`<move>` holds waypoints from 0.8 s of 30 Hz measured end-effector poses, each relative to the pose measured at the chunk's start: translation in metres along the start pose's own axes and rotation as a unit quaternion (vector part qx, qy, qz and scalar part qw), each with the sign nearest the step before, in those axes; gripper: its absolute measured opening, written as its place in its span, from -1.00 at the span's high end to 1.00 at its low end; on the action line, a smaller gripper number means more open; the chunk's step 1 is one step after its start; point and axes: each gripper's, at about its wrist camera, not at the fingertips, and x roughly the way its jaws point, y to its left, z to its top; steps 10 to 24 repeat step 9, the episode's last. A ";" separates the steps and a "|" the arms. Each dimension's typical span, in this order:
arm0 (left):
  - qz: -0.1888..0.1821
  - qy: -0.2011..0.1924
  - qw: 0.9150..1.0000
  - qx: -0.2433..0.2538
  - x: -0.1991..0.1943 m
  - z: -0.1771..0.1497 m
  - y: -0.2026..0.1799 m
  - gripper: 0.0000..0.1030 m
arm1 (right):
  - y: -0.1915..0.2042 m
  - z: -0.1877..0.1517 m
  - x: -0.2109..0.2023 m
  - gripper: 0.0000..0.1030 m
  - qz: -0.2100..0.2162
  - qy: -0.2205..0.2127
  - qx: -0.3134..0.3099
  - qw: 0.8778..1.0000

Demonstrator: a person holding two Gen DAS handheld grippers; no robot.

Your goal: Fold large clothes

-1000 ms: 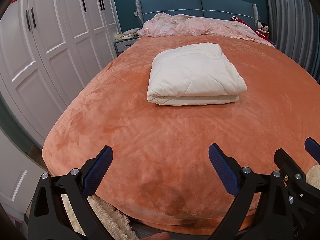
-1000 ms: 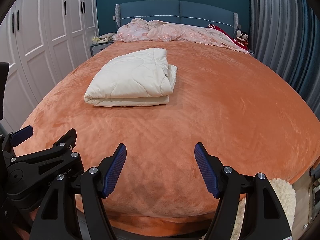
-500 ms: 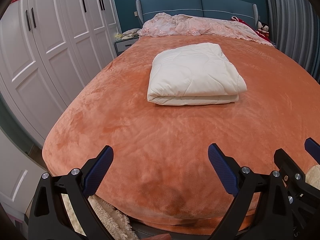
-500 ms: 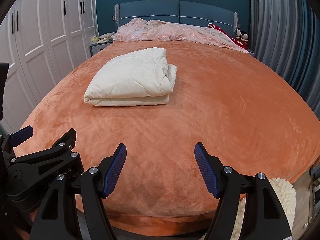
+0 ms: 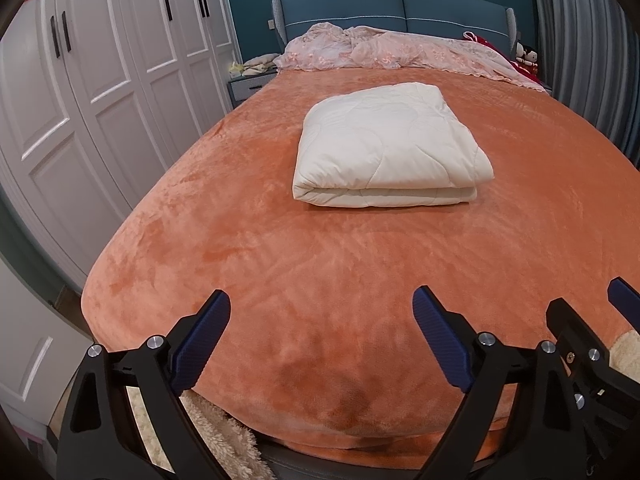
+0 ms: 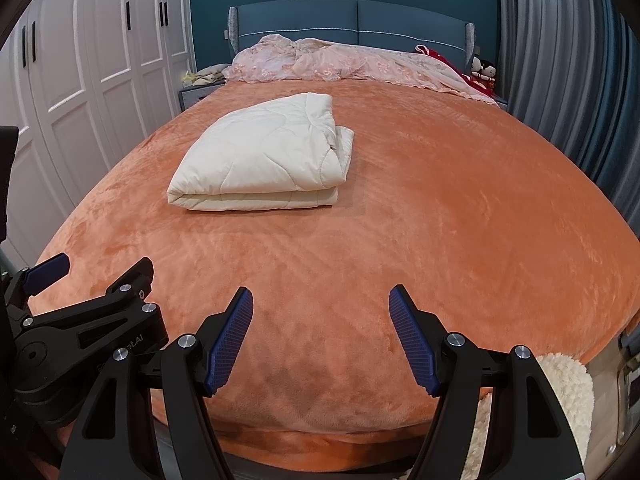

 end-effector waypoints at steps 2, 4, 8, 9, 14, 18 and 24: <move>0.001 0.000 1.000 0.003 0.000 0.001 -0.001 -0.69 | 0.000 0.000 -0.001 -0.33 0.002 0.001 0.000 1.000; 0.004 -0.002 1.000 0.006 -0.001 0.001 -0.003 -0.66 | 0.001 -0.001 0.000 -0.33 0.000 0.002 0.001 1.000; 0.002 -0.003 1.000 0.005 -0.001 0.001 -0.003 -0.65 | 0.000 0.000 0.000 -0.33 0.001 0.002 0.001 1.000; 0.002 -0.003 1.000 0.004 -0.001 0.001 -0.003 -0.65 | -0.001 0.000 0.001 -0.34 0.001 0.001 0.000 1.000; 0.002 -0.003 1.000 0.004 -0.001 0.001 -0.003 -0.65 | -0.001 0.000 0.001 -0.34 0.001 0.001 0.000 1.000; 0.002 -0.003 1.000 0.004 -0.001 0.001 -0.003 -0.65 | -0.001 0.000 0.001 -0.34 0.001 0.001 0.000 1.000; 0.002 -0.003 1.000 0.004 -0.001 0.001 -0.003 -0.65 | -0.001 0.000 0.001 -0.34 0.001 0.001 0.000 1.000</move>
